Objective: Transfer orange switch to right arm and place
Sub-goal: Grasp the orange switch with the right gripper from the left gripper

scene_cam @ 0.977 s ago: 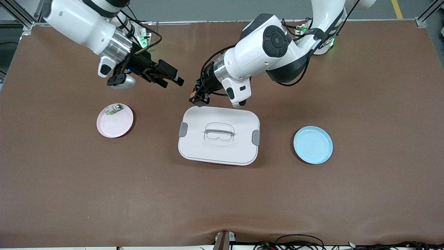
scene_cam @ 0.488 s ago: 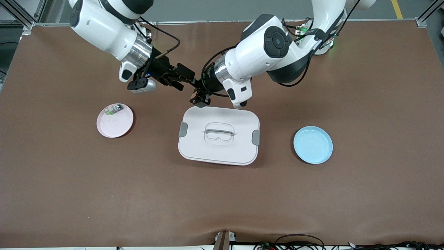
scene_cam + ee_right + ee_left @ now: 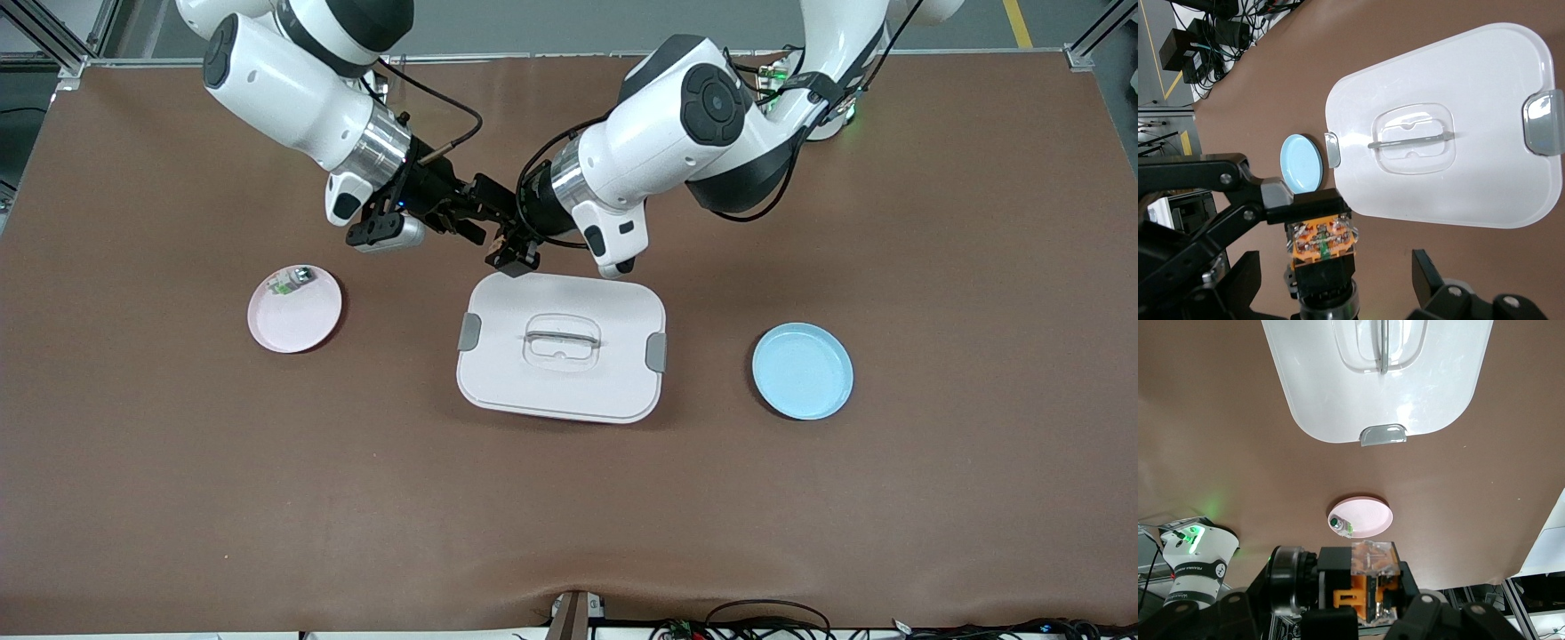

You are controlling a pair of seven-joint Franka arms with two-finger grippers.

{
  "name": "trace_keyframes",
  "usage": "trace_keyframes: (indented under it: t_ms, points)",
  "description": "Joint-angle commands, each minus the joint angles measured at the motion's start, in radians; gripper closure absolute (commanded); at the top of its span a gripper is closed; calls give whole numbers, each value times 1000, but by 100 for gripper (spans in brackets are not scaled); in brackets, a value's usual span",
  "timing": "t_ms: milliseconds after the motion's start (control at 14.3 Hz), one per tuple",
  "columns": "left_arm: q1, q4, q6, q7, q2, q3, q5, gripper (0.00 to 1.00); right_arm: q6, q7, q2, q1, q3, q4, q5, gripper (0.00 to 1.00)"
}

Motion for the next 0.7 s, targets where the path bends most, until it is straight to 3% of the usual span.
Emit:
trace_keyframes:
  t_ms: [0, 279, 628]
  points:
    - [-11, 25, 17, -13, 12, 5, -16, 100, -5, -43, 14, 2, -9, 20, 30, 0]
    - [-11, 25, 26, -16, 14, 5, -16, 100, -8, -44, 13, -6, -12, 22, 30, 2]
    - [-12, 25, 28, -16, 18, 5, -16, 100, -8, -40, 11, -6, -12, 23, 32, 73]
